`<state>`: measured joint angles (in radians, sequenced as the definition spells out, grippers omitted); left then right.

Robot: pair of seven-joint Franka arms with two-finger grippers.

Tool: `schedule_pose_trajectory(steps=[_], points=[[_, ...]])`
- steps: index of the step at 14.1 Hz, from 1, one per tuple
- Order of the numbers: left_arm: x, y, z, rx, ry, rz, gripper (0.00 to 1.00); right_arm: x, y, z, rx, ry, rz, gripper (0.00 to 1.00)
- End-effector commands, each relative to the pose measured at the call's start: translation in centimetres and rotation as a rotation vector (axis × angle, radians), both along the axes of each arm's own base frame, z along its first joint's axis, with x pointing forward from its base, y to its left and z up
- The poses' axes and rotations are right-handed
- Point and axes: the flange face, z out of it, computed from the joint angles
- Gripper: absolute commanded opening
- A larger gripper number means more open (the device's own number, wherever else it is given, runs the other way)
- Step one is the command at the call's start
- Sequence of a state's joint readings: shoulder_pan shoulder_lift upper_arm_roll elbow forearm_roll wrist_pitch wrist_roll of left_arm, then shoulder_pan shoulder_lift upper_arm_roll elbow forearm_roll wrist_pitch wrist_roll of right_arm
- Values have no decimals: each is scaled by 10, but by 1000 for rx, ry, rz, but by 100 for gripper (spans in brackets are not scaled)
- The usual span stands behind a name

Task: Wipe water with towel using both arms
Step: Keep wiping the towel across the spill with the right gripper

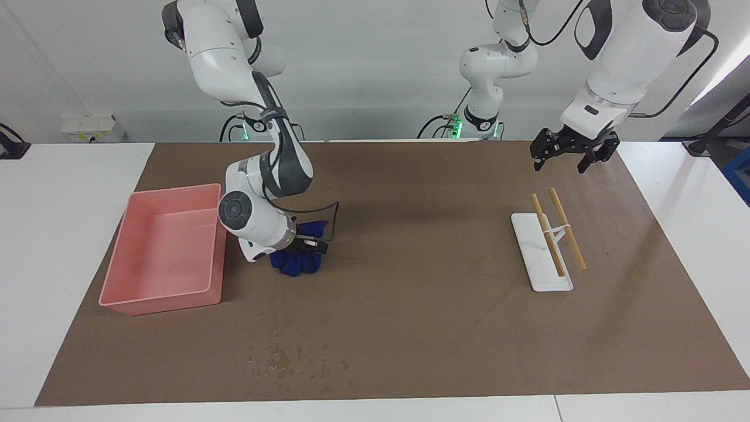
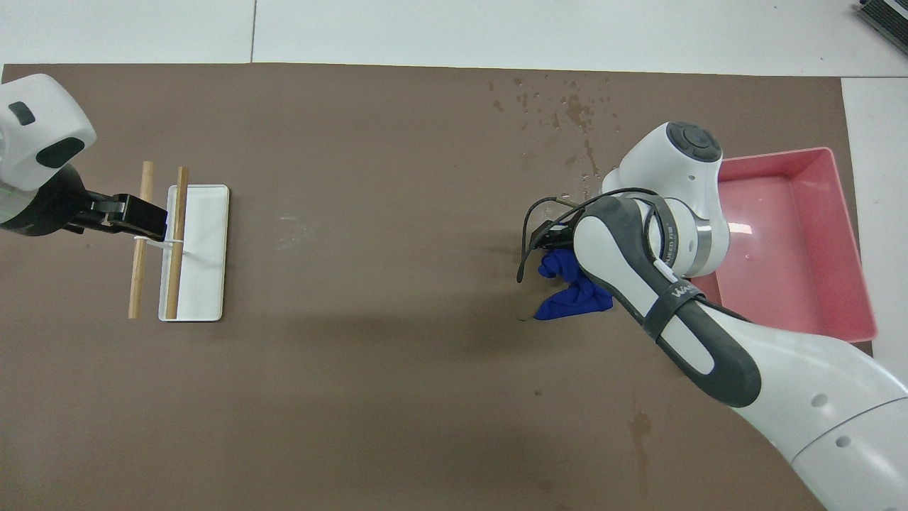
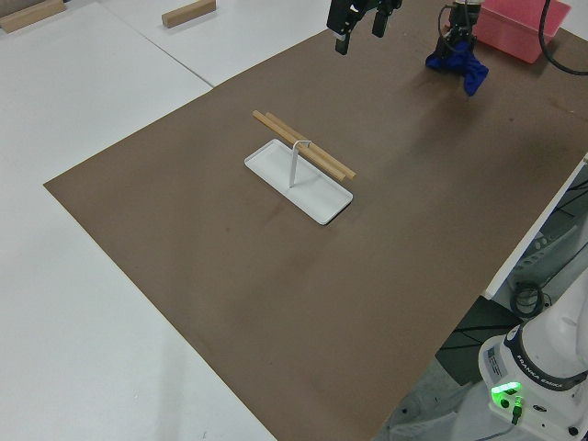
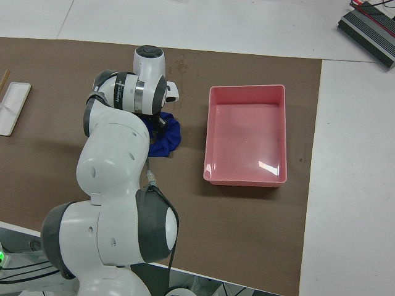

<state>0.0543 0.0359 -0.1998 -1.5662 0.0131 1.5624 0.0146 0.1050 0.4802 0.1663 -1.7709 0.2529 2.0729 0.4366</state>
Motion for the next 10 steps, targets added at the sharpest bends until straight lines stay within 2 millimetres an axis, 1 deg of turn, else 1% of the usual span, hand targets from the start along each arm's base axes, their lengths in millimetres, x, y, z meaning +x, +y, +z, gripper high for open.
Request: schedule_pose_trajectory(steps=[1,2,5,7,8,10], points=[[-6,3,1,3,0,-1,100,-10,-10,-17,23,-127,74,0],[-6,3,1,3,-1,-1,100,-8,-18,-22,29,-177,122,0],[-6,3,1,3,0,-1,100,7,-45,-21,21,-268,231,0],[-6,3,1,5,0,-1,100,17,-61,-15,-25,-340,326,0],[-6,3,2,3,-1,-1,100,26,-69,-8,-53,-374,373,0],[-6,3,1,3,0,-1,100,42,-77,1,-95,-416,450,0]])
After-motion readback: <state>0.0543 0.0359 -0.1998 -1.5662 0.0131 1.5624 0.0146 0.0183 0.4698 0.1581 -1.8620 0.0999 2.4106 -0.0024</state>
